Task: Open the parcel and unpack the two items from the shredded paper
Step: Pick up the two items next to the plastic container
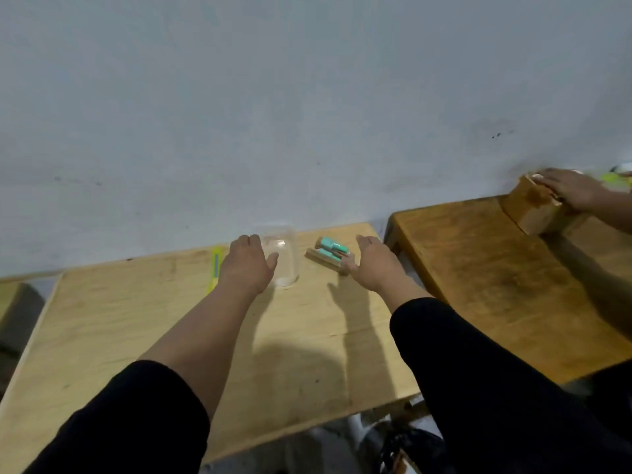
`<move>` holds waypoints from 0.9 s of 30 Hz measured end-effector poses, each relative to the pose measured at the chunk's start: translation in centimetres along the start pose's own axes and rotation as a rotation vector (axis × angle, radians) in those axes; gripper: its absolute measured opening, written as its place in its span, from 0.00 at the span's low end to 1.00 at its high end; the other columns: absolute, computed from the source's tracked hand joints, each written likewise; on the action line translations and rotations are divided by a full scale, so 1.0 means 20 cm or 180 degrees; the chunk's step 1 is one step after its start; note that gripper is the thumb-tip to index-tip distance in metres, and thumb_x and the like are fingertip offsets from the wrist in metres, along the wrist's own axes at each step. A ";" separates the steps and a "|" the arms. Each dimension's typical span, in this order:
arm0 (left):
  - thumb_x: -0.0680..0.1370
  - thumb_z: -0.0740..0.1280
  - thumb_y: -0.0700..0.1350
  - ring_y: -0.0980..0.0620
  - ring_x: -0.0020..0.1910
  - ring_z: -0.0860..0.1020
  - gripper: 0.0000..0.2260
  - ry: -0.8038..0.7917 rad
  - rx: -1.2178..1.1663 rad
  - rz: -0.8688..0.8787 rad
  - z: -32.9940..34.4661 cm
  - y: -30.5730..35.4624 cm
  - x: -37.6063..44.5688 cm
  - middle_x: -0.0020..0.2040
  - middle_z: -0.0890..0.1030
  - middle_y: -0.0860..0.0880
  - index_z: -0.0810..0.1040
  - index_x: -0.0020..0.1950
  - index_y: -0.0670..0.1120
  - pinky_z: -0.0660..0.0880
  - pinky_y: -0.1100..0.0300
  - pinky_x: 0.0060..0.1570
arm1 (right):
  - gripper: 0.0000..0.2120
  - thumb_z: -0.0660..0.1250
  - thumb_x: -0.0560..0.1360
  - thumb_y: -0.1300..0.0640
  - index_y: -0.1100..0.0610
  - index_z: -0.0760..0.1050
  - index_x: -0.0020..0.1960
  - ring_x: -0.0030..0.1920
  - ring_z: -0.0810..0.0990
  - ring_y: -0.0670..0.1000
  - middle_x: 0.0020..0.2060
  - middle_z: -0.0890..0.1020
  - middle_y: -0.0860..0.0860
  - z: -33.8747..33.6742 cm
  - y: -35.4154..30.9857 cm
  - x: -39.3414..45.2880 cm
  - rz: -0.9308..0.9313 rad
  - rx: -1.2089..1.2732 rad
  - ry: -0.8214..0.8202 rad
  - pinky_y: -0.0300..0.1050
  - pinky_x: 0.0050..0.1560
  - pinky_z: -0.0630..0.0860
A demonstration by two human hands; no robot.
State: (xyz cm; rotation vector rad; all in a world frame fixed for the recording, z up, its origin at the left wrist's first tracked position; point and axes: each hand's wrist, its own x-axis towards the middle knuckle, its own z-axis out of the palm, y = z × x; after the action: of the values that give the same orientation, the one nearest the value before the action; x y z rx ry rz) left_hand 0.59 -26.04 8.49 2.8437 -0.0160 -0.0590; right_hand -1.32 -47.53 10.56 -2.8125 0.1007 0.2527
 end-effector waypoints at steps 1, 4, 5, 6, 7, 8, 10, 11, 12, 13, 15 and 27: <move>0.79 0.56 0.53 0.41 0.66 0.65 0.24 -0.0071 -0.0087 -0.0081 0.05 -0.03 0.02 0.65 0.68 0.38 0.62 0.67 0.36 0.66 0.51 0.61 | 0.30 0.60 0.77 0.48 0.60 0.54 0.73 0.68 0.66 0.58 0.70 0.64 0.58 0.04 0.01 0.05 0.0027 0.0028 -0.0066 0.51 0.65 0.67; 0.78 0.58 0.54 0.41 0.70 0.61 0.27 -0.0220 -0.0446 -0.0300 0.22 -0.11 0.09 0.69 0.65 0.37 0.59 0.70 0.37 0.63 0.49 0.65 | 0.32 0.63 0.76 0.48 0.60 0.55 0.73 0.66 0.68 0.58 0.69 0.65 0.58 0.18 0.06 0.20 0.0080 0.0093 -0.0209 0.51 0.64 0.68; 0.78 0.60 0.54 0.41 0.71 0.60 0.30 -0.0225 -0.0553 -0.0348 0.27 -0.13 0.11 0.71 0.63 0.37 0.57 0.71 0.37 0.61 0.50 0.67 | 0.32 0.63 0.75 0.48 0.60 0.55 0.73 0.66 0.68 0.58 0.68 0.66 0.58 0.22 0.08 0.25 0.0088 0.0111 -0.0238 0.51 0.64 0.68; 0.77 0.62 0.54 0.40 0.71 0.59 0.32 -0.0184 -0.0652 -0.0369 0.33 -0.15 0.13 0.71 0.62 0.36 0.55 0.72 0.36 0.59 0.50 0.69 | 0.33 0.63 0.75 0.48 0.60 0.55 0.73 0.66 0.68 0.58 0.68 0.66 0.58 0.26 0.11 0.30 0.0106 0.0149 -0.0259 0.51 0.64 0.68; 0.76 0.64 0.53 0.39 0.72 0.59 0.34 -0.0121 -0.0740 -0.0386 0.37 -0.17 0.14 0.71 0.61 0.34 0.54 0.72 0.35 0.57 0.50 0.69 | 0.33 0.64 0.75 0.48 0.59 0.54 0.73 0.66 0.68 0.58 0.68 0.66 0.58 0.30 0.13 0.35 0.0130 0.0204 -0.0272 0.51 0.64 0.68; 0.75 0.65 0.53 0.39 0.72 0.59 0.36 -0.0073 -0.0818 -0.0411 0.41 -0.18 0.15 0.72 0.61 0.34 0.54 0.72 0.34 0.56 0.51 0.70 | 0.34 0.64 0.75 0.48 0.59 0.54 0.73 0.66 0.68 0.58 0.68 0.66 0.58 0.34 0.15 0.40 0.0146 0.0260 -0.0275 0.50 0.64 0.68; 0.74 0.67 0.54 0.41 0.73 0.57 0.39 -0.0084 -0.1021 -0.0469 0.48 -0.19 0.17 0.74 0.58 0.35 0.51 0.73 0.35 0.54 0.52 0.71 | 0.36 0.66 0.74 0.47 0.59 0.53 0.73 0.66 0.67 0.57 0.68 0.65 0.57 0.41 0.20 0.49 0.0135 0.0342 -0.0253 0.50 0.65 0.67; 0.74 0.67 0.54 0.42 0.74 0.56 0.40 -0.0125 -0.1161 -0.0492 0.52 -0.20 0.18 0.75 0.56 0.37 0.49 0.74 0.37 0.54 0.52 0.72 | 0.37 0.67 0.73 0.47 0.58 0.53 0.73 0.67 0.67 0.56 0.69 0.65 0.56 0.44 0.23 0.52 0.0132 0.0373 -0.0245 0.50 0.65 0.68; 0.73 0.67 0.55 0.44 0.74 0.55 0.41 -0.0154 -0.1287 -0.0506 0.54 -0.20 0.19 0.76 0.55 0.39 0.47 0.74 0.39 0.54 0.53 0.71 | 0.38 0.67 0.73 0.47 0.57 0.52 0.74 0.67 0.66 0.55 0.69 0.64 0.56 0.46 0.25 0.56 0.0137 0.0403 -0.0248 0.50 0.65 0.67; 0.73 0.67 0.55 0.45 0.74 0.55 0.41 -0.0156 -0.1378 -0.0528 0.57 -0.21 0.19 0.76 0.55 0.41 0.46 0.75 0.41 0.55 0.53 0.71 | 0.39 0.68 0.72 0.47 0.56 0.51 0.74 0.68 0.65 0.54 0.70 0.63 0.55 0.49 0.27 0.58 0.0144 0.0439 -0.0271 0.50 0.66 0.66; 0.73 0.68 0.55 0.45 0.74 0.58 0.42 -0.0109 -0.1527 -0.0613 0.61 -0.22 0.20 0.76 0.57 0.42 0.44 0.75 0.44 0.58 0.54 0.69 | 0.39 0.68 0.73 0.48 0.54 0.49 0.75 0.69 0.64 0.53 0.72 0.61 0.53 0.54 0.29 0.63 0.0156 0.0557 -0.0336 0.49 0.68 0.64; 0.72 0.67 0.56 0.47 0.71 0.64 0.43 -0.0368 -0.2019 -0.0841 0.67 -0.19 0.14 0.75 0.61 0.49 0.40 0.75 0.54 0.60 0.60 0.66 | 0.31 0.73 0.68 0.50 0.60 0.66 0.66 0.58 0.69 0.55 0.57 0.73 0.57 0.69 0.29 0.65 0.0119 0.1128 0.0553 0.39 0.53 0.63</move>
State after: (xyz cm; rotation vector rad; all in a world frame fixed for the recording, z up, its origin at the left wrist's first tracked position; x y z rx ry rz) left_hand 2.88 -26.44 -5.51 2.1895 0.2993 -0.2385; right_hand 8.64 -49.18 -6.44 -2.4752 0.2150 -0.0040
